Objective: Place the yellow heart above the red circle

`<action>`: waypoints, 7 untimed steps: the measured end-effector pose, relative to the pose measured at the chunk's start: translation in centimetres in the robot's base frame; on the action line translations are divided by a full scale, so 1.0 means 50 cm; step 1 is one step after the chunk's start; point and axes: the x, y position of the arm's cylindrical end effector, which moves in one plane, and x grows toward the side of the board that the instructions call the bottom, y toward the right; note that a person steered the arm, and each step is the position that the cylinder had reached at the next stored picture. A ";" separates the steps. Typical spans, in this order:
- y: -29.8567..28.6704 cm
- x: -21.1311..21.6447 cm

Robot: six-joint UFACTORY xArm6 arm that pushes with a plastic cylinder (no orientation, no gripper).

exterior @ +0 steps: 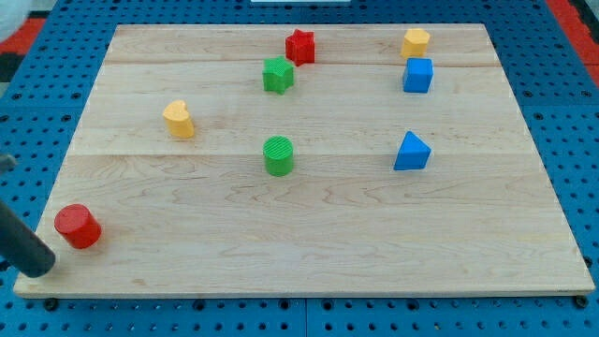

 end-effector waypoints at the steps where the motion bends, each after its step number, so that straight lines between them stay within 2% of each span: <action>1: 0.054 -0.083; 2: 0.147 -0.105; 3: 0.157 -0.035; 4: 0.330 -0.072; 6: 0.376 -0.353; 7: 0.329 -0.447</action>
